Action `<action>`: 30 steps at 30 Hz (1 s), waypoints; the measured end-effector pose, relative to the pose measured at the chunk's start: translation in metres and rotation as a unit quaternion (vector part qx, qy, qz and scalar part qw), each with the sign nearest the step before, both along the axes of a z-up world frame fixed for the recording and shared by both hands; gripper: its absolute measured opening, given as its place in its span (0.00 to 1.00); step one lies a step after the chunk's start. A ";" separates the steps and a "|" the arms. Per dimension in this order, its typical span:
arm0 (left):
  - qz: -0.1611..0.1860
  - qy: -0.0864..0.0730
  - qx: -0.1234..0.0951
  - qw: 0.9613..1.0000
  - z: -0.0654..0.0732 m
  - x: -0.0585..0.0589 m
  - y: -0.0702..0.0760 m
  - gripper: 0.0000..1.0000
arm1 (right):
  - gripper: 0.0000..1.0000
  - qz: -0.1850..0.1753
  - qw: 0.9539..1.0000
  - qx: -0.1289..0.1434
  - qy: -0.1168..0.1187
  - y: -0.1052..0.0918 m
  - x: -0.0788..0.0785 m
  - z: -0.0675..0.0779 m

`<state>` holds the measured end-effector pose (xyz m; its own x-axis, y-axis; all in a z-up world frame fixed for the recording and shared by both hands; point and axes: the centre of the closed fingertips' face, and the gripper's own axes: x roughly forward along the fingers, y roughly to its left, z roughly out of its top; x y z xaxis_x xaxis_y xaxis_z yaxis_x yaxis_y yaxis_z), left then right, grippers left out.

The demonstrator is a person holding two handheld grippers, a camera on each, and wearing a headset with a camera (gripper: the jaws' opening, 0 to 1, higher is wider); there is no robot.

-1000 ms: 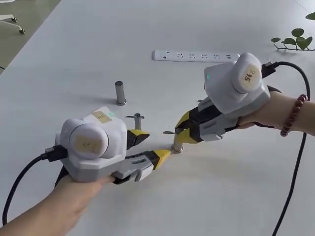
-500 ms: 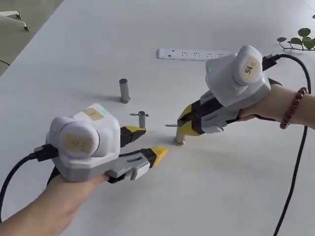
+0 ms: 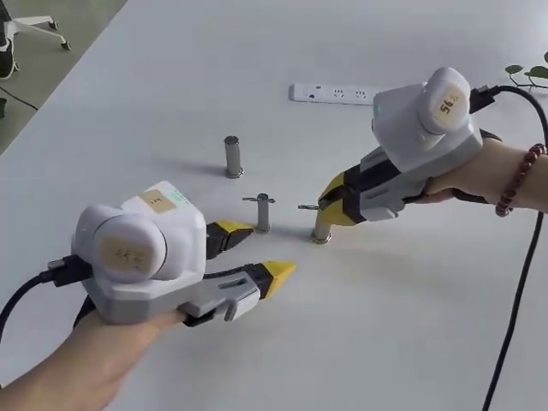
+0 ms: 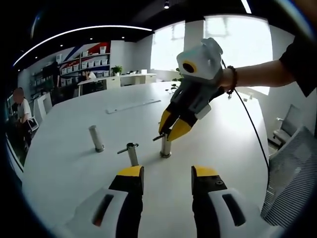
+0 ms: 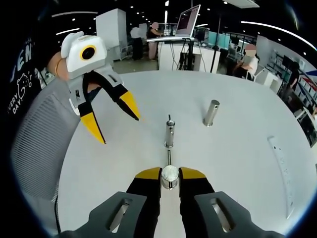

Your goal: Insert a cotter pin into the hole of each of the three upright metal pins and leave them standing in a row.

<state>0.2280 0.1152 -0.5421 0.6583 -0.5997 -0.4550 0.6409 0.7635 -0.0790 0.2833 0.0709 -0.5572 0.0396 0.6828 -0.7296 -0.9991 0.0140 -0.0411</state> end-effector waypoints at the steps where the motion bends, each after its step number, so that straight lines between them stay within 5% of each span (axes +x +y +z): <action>1: 0.001 0.000 -0.001 1.000 0.000 0.000 0.001 0.37 | 0.08 0.000 1.000 0.000 0.000 0.000 0.001 0.000; 9: 0.003 0.000 -0.002 1.000 0.001 0.000 0.002 0.37 | 0.08 0.028 1.000 0.001 0.000 0.001 0.004 0.000; 30: -0.004 0.003 0.005 1.000 0.000 -0.007 0.001 0.38 | 0.16 0.027 0.999 0.017 0.023 0.001 0.005 0.003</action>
